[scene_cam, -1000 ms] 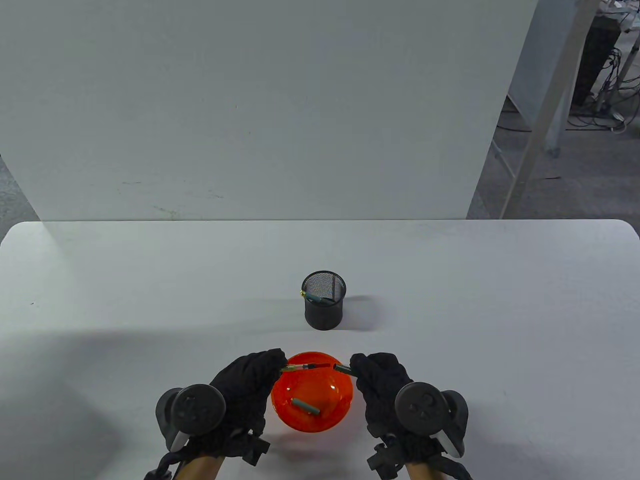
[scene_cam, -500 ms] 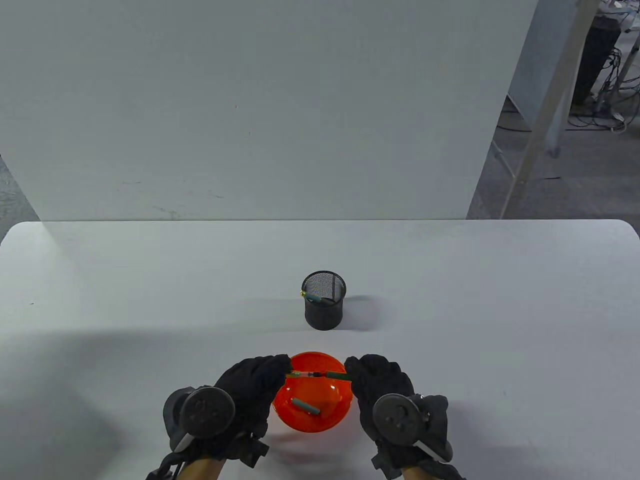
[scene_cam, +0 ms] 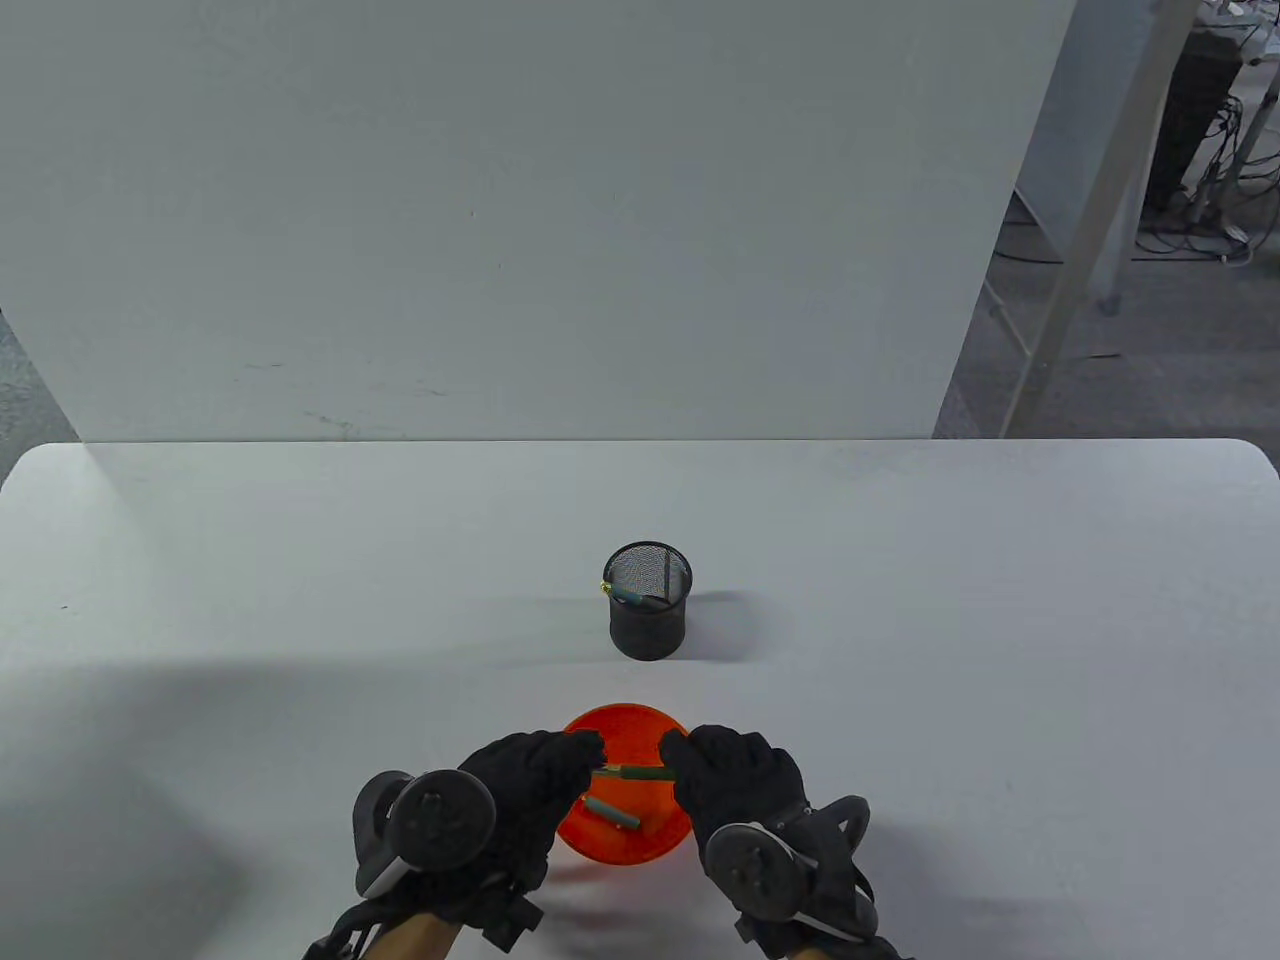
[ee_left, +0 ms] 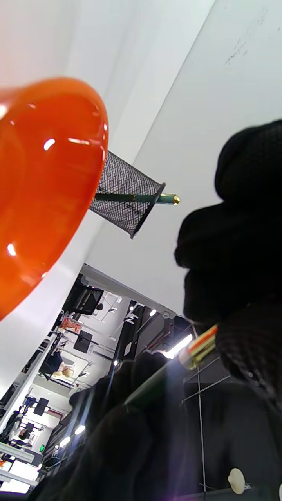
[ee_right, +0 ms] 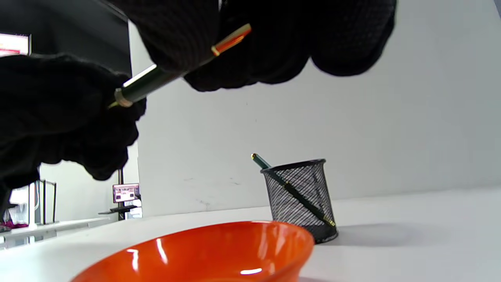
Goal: Assemble fountain pens from components
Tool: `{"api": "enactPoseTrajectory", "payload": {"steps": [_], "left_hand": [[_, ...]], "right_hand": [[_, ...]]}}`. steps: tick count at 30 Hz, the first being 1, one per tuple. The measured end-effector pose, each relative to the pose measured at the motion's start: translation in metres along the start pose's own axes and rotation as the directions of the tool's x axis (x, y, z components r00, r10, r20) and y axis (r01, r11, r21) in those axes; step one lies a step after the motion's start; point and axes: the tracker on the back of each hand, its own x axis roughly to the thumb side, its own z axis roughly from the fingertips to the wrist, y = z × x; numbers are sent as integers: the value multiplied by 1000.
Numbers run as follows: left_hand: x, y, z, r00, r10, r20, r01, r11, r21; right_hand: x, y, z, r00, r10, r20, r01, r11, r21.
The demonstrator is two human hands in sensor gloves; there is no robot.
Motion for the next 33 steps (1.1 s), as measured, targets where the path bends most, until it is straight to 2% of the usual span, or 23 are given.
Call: {"api": "enactPoseTrajectory", "payload": {"steps": [7,12,16,19,23,27,29,33], "left_hand": [[-1,-5,-2,999,-36,-8,36,999,-38],[-1,-7,0,1000,-8,-15,7,999,-49],[-1,-9,1,1000,18,-23,-19,999,-50],[-6,-11,0,995,83,-55,-87,994,-67],[-13,-10,-1,989,113,-93,-119,991,-57],[-17,-6,-2,987,119,-104,-123,992,-27],[-17,-6,-1,984,134,-113,-137,990,-21],[-17,-6,-1,988,114,-106,-117,993,-24]], "right_hand": [[-12,4,-2,978,-197,-69,200,979,38],[-25,3,0,881,-449,-152,445,894,-62],[-30,2,1,851,-490,-189,475,872,-121],[-33,6,0,812,-546,-208,542,837,-81],[-36,7,0,795,-563,-226,571,821,-36],[-40,2,1,793,-569,-217,567,820,-79],[-39,-2,1,801,-571,-182,569,820,-69],[-33,-6,2,845,-514,-146,506,858,-89]]}}
